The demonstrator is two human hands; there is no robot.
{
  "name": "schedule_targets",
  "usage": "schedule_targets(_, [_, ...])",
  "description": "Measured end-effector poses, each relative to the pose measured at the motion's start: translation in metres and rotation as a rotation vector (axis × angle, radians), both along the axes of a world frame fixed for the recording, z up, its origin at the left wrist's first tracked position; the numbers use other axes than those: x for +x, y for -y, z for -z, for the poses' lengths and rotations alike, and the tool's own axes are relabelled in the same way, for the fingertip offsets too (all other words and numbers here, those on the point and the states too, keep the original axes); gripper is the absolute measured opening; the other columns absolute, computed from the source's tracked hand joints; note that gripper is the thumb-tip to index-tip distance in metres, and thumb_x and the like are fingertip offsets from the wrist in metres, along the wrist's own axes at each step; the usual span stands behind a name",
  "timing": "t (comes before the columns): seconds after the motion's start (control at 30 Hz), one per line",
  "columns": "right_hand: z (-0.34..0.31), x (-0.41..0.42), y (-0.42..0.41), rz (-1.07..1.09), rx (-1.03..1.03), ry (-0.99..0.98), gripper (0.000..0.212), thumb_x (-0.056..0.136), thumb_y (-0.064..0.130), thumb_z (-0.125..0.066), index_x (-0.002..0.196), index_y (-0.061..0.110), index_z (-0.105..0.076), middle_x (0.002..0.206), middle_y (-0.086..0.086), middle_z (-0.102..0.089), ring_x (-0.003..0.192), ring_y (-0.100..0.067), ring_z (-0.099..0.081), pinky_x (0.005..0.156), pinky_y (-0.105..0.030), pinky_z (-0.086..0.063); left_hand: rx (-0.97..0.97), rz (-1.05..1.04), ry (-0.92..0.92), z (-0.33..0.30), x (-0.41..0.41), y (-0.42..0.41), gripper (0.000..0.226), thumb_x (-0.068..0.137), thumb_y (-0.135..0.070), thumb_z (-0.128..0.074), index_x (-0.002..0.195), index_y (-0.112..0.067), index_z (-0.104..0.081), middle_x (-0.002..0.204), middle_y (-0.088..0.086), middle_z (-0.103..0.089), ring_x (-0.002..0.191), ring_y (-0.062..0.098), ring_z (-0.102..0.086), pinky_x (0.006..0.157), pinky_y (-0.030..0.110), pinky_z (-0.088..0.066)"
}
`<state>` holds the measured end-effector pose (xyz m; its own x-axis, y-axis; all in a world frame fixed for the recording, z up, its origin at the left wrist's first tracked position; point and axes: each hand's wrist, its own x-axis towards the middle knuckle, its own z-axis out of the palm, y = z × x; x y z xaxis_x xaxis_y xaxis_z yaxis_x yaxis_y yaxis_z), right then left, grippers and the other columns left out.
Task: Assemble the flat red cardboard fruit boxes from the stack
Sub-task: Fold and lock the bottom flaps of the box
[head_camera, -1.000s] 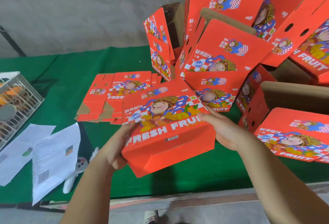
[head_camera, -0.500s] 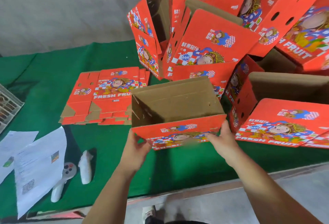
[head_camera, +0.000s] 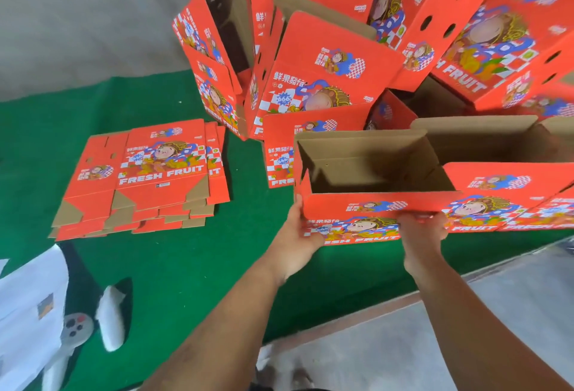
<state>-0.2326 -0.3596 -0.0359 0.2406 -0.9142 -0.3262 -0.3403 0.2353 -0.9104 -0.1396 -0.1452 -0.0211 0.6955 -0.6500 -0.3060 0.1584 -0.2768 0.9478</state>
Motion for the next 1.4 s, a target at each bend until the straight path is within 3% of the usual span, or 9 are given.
schedule_targets(0.17, [0.003,0.02,-0.038,-0.088,-0.051,0.113,0.114,0.079,0.013,-0.073,0.166,0.025,-0.001,0.169,-0.005,-0.017,0.151,-0.021,-0.027,0.12,-0.038,-0.03,0.225,0.203,0.046,-0.011,0.024,0.015,0.113,0.095,-0.014,-0.07,0.16,-0.045,0.018,0.145,-0.01,-0.058,0.128,0.017,-0.06,0.113,0.036,-0.043])
schedule_targets(0.37, [0.024,0.045,-0.105,-0.29,0.084,0.045,0.113,0.092,0.019,-0.073,0.164,0.018,0.014,0.165,-0.011,-0.02,0.149,-0.027,-0.034,0.113,-0.034,-0.036,0.104,-0.185,0.038,-0.003,0.025,0.012,0.048,0.102,-0.01,-0.057,0.146,-0.029,-0.049,0.095,-0.03,-0.066,0.087,-0.008,-0.068,0.072,0.002,-0.045])
schedule_targets(0.47, [0.025,0.058,-0.135,-0.364,0.156,0.032,0.111,0.094,0.023,-0.07,0.164,0.025,0.017,0.169,-0.006,-0.01,0.146,-0.025,-0.035,0.115,-0.038,-0.037,0.155,-0.283,-0.015,0.011,0.016,-0.009,0.02,0.106,-0.02,-0.054,0.121,-0.032,-0.061,0.113,-0.011,-0.066,0.104,0.006,-0.064,0.083,0.004,-0.042])
schedule_targets(0.57, [0.024,0.074,-0.168,-0.46,0.234,0.015,0.106,0.096,0.025,-0.064,0.163,0.03,0.019,0.17,-0.003,-0.01,0.143,-0.032,-0.043,0.116,-0.053,-0.041,0.182,-0.338,-0.063,0.02,0.021,-0.038,0.029,0.107,-0.022,-0.051,0.134,-0.018,-0.061,0.129,0.001,-0.066,0.121,0.021,-0.063,0.113,0.034,-0.044])
schedule_targets(0.77, [0.028,0.112,-0.228,-0.681,0.335,-0.047,0.089,0.098,0.023,-0.059,0.163,0.036,0.001,0.165,-0.008,-0.028,0.14,-0.031,-0.05,0.116,-0.054,-0.042,0.148,-0.493,-0.124,0.028,0.051,-0.105,0.025,0.106,-0.024,-0.05,0.126,-0.018,-0.065,0.109,-0.005,-0.071,0.094,0.006,-0.067,0.087,0.024,-0.052])
schedule_targets(0.9, [0.023,0.158,-0.27,-0.869,0.392,-0.123,0.065,0.101,0.018,-0.054,0.159,0.028,-0.025,0.121,-0.002,-0.062,0.112,-0.03,-0.068,0.103,-0.046,-0.055,0.106,-0.633,-0.204,0.033,0.085,-0.159,0.021,0.104,-0.022,-0.051,0.119,-0.019,-0.066,0.102,-0.003,-0.073,0.089,0.012,-0.071,0.091,0.034,-0.057])
schedule_targets(1.13, [0.016,0.258,-0.307,-0.951,0.336,-0.259,0.023,0.105,0.016,-0.052,0.127,0.011,-0.054,0.132,-0.023,-0.061,0.1,-0.032,-0.065,0.106,-0.049,-0.053,-0.02,-0.845,-0.382,0.039,0.156,-0.225,0.011,0.102,-0.024,-0.058,0.104,-0.023,-0.069,0.077,-0.016,-0.072,0.083,0.015,-0.066,0.07,0.025,-0.051])
schedule_targets(1.3, [0.032,0.312,-0.311,-0.915,0.155,-0.303,0.016,0.103,0.022,-0.055,0.119,0.018,-0.056,0.1,-0.002,-0.064,0.081,-0.018,-0.057,0.069,-0.031,-0.048,0.016,-0.814,-0.324,0.05,0.209,-0.255,0.017,0.104,-0.022,-0.054,0.113,-0.023,-0.068,0.099,-0.003,-0.072,0.082,0.014,-0.068,0.076,0.026,-0.055])
schedule_targets(1.4, [0.042,0.331,-0.311,-0.881,0.144,-0.329,0.014,0.102,0.024,-0.055,0.116,0.024,-0.058,0.097,0.006,-0.062,0.083,-0.015,-0.058,0.073,-0.033,-0.05,0.057,-0.723,-0.226,0.059,0.248,-0.268,0.034,0.105,-0.018,-0.048,0.133,-0.023,-0.065,0.122,0.002,-0.072,0.106,0.018,-0.069,0.093,0.03,-0.051])
